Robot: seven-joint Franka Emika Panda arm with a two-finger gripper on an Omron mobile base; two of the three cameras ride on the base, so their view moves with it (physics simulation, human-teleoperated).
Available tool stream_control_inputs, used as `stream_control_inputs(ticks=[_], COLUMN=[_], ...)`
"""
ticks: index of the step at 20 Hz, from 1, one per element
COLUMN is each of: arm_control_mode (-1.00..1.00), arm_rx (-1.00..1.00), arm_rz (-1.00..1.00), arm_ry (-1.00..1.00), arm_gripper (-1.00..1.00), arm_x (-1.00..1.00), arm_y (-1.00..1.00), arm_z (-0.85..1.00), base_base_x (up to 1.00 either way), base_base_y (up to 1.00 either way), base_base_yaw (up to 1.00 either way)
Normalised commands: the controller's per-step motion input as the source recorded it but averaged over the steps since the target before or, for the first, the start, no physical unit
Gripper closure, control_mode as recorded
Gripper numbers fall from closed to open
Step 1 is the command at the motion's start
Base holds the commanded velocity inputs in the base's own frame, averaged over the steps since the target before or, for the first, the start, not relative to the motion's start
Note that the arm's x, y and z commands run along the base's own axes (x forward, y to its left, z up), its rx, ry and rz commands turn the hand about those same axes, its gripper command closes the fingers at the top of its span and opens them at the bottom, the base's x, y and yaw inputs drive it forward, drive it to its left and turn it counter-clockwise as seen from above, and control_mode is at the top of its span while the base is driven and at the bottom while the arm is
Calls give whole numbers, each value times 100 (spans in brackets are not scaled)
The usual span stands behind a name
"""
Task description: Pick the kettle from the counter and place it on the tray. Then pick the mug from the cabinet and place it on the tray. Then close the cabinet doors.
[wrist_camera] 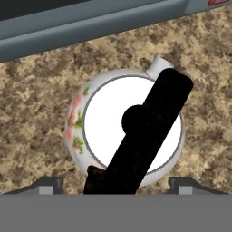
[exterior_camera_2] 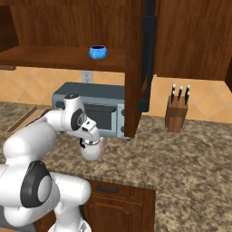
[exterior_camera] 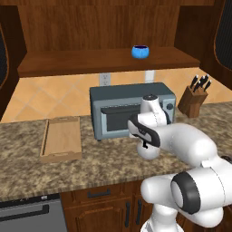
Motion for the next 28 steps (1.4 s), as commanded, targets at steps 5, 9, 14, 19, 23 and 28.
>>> stream_control_inputs(ticks=[5,9,14,19,23,28], arm_control_mode=[-100,-100,-100,-100,-100,-100], arm_rx=[0,0,0,0,0,0], arm_rz=[2,15,21,28,19,5], arm_ry=[0,-1,-18,-24,-20,-15], arm_gripper=[100,100,100,100,100,100], arm_x=[-1,-12,-11,-10,0,-6], arm_y=[0,0,21,69,100,91], arm_z=[2,37,74,52,30,10], base_base_x=[0,0,0,0,0,0], base_base_y=[0,0,0,0,0,0], base_base_yaw=[0,0,0,0,0,0])
